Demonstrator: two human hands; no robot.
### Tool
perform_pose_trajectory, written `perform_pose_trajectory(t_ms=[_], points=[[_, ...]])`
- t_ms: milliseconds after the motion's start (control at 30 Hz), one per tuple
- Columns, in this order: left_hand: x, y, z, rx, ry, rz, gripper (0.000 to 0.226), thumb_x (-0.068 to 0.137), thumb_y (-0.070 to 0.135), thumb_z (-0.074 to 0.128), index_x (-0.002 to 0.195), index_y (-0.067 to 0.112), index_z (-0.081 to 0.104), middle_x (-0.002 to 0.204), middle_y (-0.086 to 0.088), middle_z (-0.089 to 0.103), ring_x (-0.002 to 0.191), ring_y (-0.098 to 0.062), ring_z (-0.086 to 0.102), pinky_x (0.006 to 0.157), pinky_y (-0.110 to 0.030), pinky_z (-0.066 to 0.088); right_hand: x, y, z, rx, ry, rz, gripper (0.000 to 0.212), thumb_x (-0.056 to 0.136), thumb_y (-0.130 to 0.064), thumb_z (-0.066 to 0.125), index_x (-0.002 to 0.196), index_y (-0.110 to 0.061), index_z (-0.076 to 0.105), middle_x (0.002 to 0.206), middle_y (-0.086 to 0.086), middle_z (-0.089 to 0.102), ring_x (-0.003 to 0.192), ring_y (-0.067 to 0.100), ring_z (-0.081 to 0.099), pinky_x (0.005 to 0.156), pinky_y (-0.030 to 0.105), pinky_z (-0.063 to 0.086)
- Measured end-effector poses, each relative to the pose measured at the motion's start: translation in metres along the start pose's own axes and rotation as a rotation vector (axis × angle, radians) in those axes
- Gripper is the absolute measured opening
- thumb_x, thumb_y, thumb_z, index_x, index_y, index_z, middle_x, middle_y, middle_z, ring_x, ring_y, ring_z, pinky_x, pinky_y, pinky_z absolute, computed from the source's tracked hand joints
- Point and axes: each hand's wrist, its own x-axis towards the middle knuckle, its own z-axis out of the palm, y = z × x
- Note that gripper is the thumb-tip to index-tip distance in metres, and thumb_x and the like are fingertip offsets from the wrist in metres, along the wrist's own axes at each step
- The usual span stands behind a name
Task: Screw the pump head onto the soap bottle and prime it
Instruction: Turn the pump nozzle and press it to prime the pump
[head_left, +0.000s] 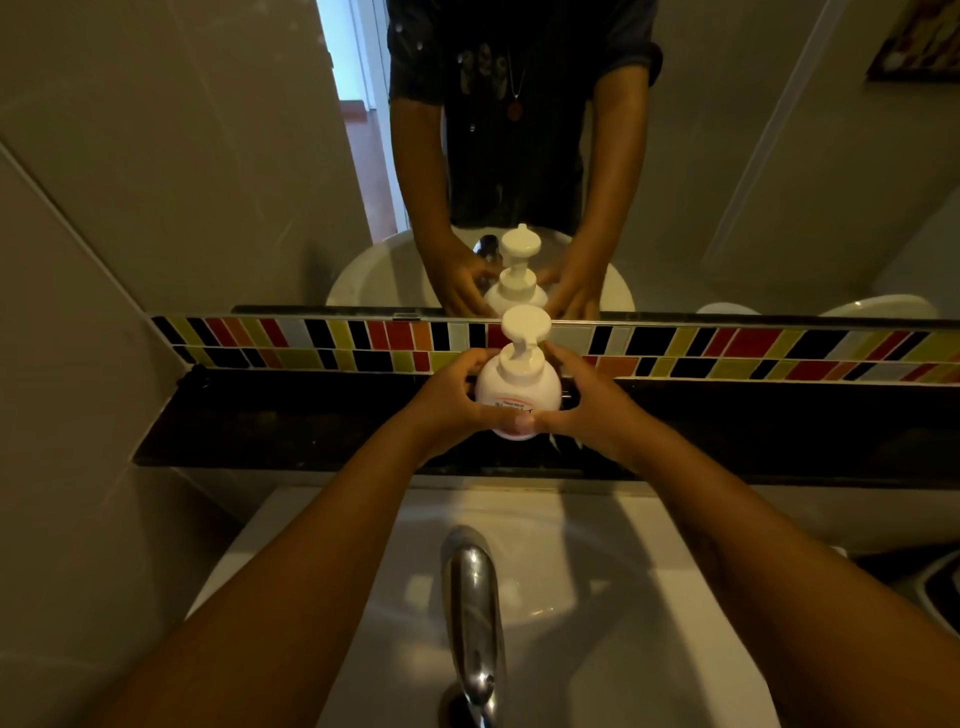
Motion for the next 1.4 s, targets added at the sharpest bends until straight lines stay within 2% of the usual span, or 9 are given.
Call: perform_pose_trajectory(t_ms=[100,200,300,500,667,900,1100,1267,1400], points=[[-0.002,-0.006,-0.006,-0.062,0.003,-0.004,0.068,0.061,0.020,0.087,0.119,0.030,0.053,0.121,0.003,0.062,0.105,-0.015,0.064,0.075,-0.027,0.057,-0.002,-0.007,-0.017,0.046,-0.024,0.039,0.082,0.072,-0.036,0.077,0.142,-0.039,0.033,0.146,-0.008,0.044,0.129,0.015,0.043,0.097,0.039,0.046],[-0.002,-0.009,-0.009,-0.067,0.003,0.010,0.063,0.065,0.011,0.085,0.118,0.027,0.054,0.119,0.000,0.063,0.101,-0.016,0.066,0.072,-0.027,0.057,-0.003,-0.024,-0.025,0.093,-0.034,0.017,0.062,0.074,-0.038,0.074,0.130,-0.044,0.048,0.121,-0.025,0.053,0.106,0.000,0.052,0.071,0.015,0.046],[0.000,-0.011,-0.011,-0.055,-0.001,0.017,0.061,0.069,0.005,0.082,0.121,0.018,0.054,0.119,-0.004,0.062,0.101,-0.019,0.065,0.071,-0.026,0.058,-0.001,-0.040,-0.021,0.059,-0.061,-0.032,0.051,0.076,-0.033,0.074,0.122,-0.042,0.053,0.105,-0.029,0.057,0.093,-0.005,0.057,0.058,0.008,0.048],[-0.002,-0.017,-0.009,-0.021,0.042,0.029,0.056,0.067,0.009,0.084,0.114,0.023,0.056,0.112,0.003,0.063,0.099,-0.017,0.065,0.073,-0.028,0.059,0.004,-0.046,-0.014,0.010,-0.031,-0.041,0.048,0.077,-0.028,0.073,0.123,-0.027,0.057,0.107,-0.012,0.062,0.087,-0.002,0.060,0.057,0.007,0.048],[-0.003,-0.023,0.000,0.006,0.094,0.045,0.054,0.067,0.012,0.085,0.110,0.025,0.054,0.114,0.004,0.062,0.102,-0.016,0.064,0.078,-0.033,0.059,0.003,-0.048,-0.003,-0.038,0.117,-0.090,0.060,0.075,-0.023,0.076,0.130,-0.015,0.053,0.129,0.006,0.059,0.115,0.020,0.055,0.081,0.023,0.046],[-0.003,-0.008,-0.018,-0.020,0.040,-0.001,0.051,0.066,0.012,0.084,0.103,0.032,0.054,0.104,0.012,0.063,0.095,-0.009,0.063,0.067,-0.020,0.057,-0.002,-0.052,-0.018,0.078,-0.038,-0.035,0.046,0.080,-0.025,0.071,0.122,-0.034,0.055,0.107,-0.019,0.058,0.091,-0.002,0.056,0.056,0.004,0.046],[-0.007,-0.003,-0.023,-0.020,0.004,-0.007,0.050,0.067,0.010,0.084,0.103,0.030,0.056,0.101,0.010,0.065,0.089,-0.007,0.066,0.062,-0.016,0.055,0.001,-0.047,-0.012,0.195,-0.067,0.020,0.037,0.083,-0.029,0.067,0.117,-0.040,0.058,0.109,-0.017,0.066,0.091,0.000,0.066,0.060,0.013,0.052],[-0.010,0.001,-0.028,-0.007,-0.009,-0.019,0.052,0.068,0.011,0.083,0.112,0.024,0.057,0.106,0.004,0.067,0.092,-0.011,0.067,0.064,-0.019,0.057,0.004,-0.045,-0.004,0.227,0.024,0.025,0.021,0.078,-0.032,0.072,0.091,-0.045,0.062,0.092,-0.016,0.069,0.079,-0.007,0.067,0.054,0.012,0.051],[-0.012,0.005,-0.038,-0.013,-0.065,-0.039,0.049,0.068,0.014,0.083,0.110,0.026,0.060,0.106,0.003,0.069,0.090,-0.009,0.069,0.064,-0.020,0.056,0.001,-0.042,-0.004,0.320,-0.038,0.056,0.025,0.080,-0.034,0.070,0.101,-0.046,0.064,0.099,-0.018,0.072,0.090,-0.001,0.068,0.062,0.015,0.054]])
